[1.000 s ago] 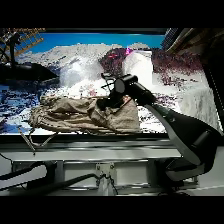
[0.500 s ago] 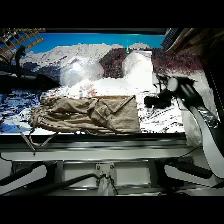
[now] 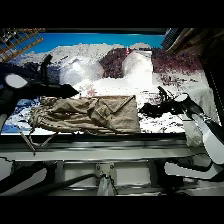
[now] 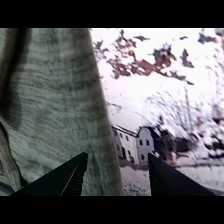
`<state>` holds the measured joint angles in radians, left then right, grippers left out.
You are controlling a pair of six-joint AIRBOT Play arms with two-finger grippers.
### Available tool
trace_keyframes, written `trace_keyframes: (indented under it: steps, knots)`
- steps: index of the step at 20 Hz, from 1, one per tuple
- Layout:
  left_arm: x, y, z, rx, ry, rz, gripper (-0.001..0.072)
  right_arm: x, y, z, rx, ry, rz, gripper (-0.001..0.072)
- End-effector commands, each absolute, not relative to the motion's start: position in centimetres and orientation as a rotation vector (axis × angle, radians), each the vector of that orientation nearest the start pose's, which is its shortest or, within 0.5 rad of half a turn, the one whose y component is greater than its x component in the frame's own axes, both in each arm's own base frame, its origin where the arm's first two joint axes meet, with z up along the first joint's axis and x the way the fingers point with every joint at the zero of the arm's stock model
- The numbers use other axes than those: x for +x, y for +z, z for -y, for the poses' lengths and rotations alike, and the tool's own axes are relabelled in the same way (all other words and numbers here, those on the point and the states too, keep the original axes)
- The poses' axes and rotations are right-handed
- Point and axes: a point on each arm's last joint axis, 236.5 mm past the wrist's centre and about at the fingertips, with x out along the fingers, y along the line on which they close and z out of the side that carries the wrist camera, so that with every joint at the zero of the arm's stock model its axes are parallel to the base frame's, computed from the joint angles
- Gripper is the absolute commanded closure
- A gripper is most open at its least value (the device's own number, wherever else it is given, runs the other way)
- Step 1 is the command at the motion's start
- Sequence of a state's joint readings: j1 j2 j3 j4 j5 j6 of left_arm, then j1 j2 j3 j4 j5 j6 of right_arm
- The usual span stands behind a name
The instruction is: Fold the clothes and pants, and hang the long-sleeved shirts on hangers.
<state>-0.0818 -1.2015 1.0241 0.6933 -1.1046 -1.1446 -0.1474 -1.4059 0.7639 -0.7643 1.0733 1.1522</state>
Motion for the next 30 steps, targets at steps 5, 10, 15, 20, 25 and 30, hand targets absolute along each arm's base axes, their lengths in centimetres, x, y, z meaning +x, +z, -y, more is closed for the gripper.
trace_keyframes:
  steps: [5, 10, 15, 20, 25, 30]
  knots:
    - [34.9, 6.1, 21.5, -0.396, -0.727, -1.092, 0.0694, 31.7, -10.4, -16.3, 0.715, 0.503, -1.436, 0.0331]
    - [34.7, 3.2, 20.8, -0.39, -0.666, -1.11, 0.0695, 31.6, -7.8, -16.4, 0.738, 0.538, -1.427, 0.0691]
    - [32.8, -2.3, 23.7, -0.323, -0.612, -1.09, 0.0694, 31.8, -1.8, -10.5, 0.808, 0.368, -1.384, 0.0692]
    - [29.4, -5.9, 31.2, -0.308, -0.665, -1.117, 0.0695, 31.7, 6.2, -6.1, 0.737, 0.275, -1.293, 0.0692]
    - [26.0, -9.7, 36.5, -0.372, -0.664, -1.202, 0.0694, 32.0, 12.0, -5.2, 0.688, 0.248, -1.243, 0.0692]
    - [25.0, -9.3, 42.6, -0.318, -0.776, -1.175, 0.0694, 32.2, 15.4, -4.3, 0.658, 0.209, -1.203, 0.0692]
